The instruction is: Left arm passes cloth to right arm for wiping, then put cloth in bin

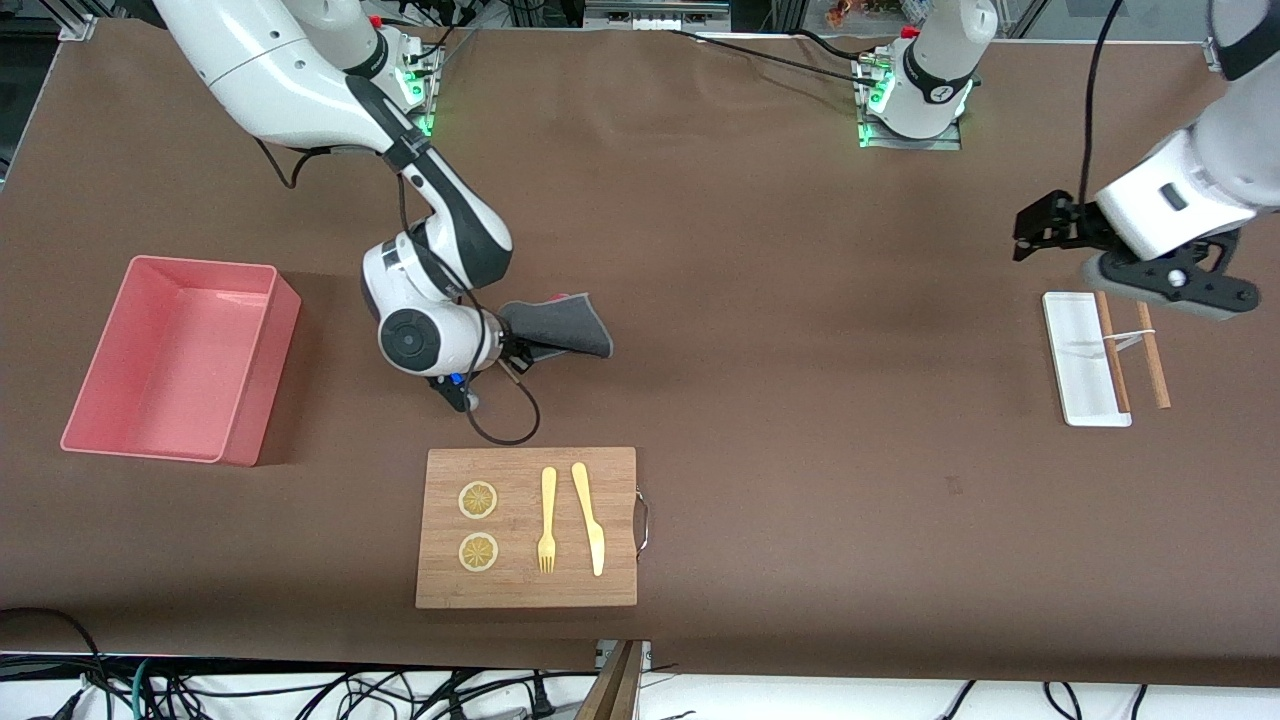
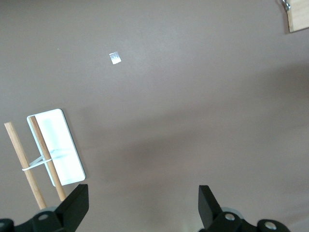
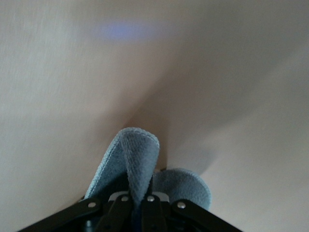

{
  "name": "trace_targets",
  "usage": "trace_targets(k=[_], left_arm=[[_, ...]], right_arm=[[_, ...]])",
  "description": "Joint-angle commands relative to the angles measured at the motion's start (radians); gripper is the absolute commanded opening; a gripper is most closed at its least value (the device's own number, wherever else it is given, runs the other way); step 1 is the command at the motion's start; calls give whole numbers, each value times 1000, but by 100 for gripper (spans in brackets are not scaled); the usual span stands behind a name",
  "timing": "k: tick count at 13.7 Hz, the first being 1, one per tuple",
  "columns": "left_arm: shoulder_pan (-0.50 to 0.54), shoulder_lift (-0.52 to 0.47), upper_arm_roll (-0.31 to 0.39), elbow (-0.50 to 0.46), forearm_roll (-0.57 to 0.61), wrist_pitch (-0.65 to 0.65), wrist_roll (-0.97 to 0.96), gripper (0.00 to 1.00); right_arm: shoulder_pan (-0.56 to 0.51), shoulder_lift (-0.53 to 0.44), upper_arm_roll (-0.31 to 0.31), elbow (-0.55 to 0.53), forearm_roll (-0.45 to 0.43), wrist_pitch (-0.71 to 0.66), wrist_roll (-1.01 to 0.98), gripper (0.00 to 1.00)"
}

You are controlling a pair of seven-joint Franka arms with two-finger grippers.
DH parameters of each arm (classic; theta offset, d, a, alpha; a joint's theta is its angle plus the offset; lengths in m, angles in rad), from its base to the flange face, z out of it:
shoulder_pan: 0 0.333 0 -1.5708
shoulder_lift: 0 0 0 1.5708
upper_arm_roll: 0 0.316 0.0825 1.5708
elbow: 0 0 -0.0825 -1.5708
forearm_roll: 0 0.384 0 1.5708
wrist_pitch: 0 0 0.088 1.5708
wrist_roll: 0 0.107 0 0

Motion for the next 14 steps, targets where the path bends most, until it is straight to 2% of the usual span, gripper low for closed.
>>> trace_targets(k=[1, 2, 3, 4, 6, 7, 10, 14], left_arm=[[-67, -71, 114, -133, -65, 94, 19, 100], [-66, -74, 113, -132, -62, 85, 7, 100], [-60, -86, 99, -129, -12, 68, 9, 100], [-43, -103, 57, -129, 77, 63, 7, 100], [26, -106, -32, -129, 105, 62, -5, 100], [29, -105, -51, -127, 105, 62, -28, 100], [29, -102, -48, -126, 103, 52, -19, 100], [39, -99, -45, -127, 50, 52, -19, 100]], right_arm=[[-6, -24, -58, -8, -11, -51, -109, 0], [-7, -29, -85, -9, -11, -66, -158, 0], [-13, -32, -110, -8, -11, -85, -203, 0], [-18, -41, -138, -9, -11, -99, -250, 0], [-32, -61, -181, -6, -11, -140, -353, 0], [-38, -70, -199, -3, -11, -157, -404, 0], [-52, -90, -254, 1, -70, -189, -537, 0], [-66, -109, -282, 26, -151, -195, -650, 0]])
